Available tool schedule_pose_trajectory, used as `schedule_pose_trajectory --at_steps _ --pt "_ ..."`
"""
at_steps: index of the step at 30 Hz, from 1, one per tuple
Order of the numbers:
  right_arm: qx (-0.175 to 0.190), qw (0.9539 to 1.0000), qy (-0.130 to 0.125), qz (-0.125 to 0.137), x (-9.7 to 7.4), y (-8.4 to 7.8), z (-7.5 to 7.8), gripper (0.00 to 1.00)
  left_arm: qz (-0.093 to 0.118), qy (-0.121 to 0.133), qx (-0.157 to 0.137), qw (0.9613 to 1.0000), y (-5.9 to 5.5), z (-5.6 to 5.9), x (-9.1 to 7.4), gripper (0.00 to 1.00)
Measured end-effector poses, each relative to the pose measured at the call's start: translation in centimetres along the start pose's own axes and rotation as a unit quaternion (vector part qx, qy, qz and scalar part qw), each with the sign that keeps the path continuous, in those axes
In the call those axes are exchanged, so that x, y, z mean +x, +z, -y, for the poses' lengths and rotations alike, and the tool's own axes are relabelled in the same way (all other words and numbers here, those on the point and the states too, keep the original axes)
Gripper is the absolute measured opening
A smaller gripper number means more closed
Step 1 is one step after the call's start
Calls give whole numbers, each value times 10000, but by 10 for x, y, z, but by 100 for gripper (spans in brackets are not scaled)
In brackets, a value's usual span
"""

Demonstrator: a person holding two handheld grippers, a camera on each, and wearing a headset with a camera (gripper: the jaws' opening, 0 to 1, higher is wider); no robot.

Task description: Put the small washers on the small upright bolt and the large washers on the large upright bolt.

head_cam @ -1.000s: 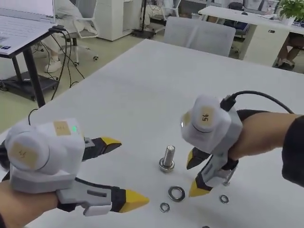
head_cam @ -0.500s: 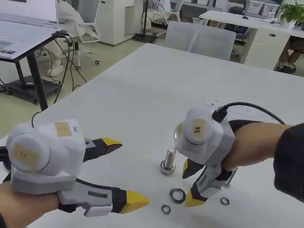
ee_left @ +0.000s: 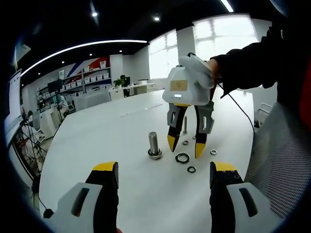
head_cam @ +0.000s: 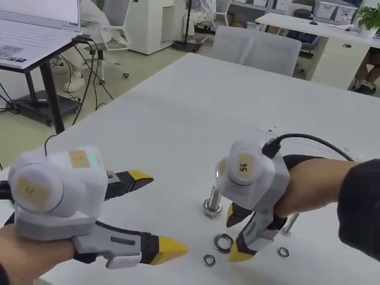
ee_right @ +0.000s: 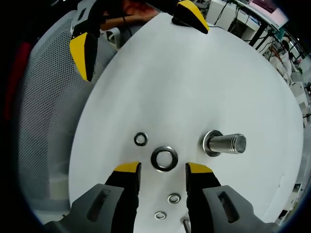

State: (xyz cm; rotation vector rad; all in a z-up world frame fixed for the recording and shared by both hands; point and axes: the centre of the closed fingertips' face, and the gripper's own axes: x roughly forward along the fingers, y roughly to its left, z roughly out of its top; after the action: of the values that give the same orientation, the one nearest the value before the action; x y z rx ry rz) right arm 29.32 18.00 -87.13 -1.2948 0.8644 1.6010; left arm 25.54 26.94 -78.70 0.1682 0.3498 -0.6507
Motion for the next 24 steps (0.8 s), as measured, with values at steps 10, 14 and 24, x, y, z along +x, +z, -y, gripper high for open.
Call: schedule_pose_trajectory --at_steps 10,14,24 --pt "-70 9999 28 -71 5 1 -2 36 33 34 -60 10000 -3 0 -2 76" --pt "-51 10000 19 -52 5 2 -2 35 47 29 -61 10000 -2 0 -2 76" --pt "14 10000 30 -19 5 4 0 32 70 35 -79 9999 -2 -1 -2 76"
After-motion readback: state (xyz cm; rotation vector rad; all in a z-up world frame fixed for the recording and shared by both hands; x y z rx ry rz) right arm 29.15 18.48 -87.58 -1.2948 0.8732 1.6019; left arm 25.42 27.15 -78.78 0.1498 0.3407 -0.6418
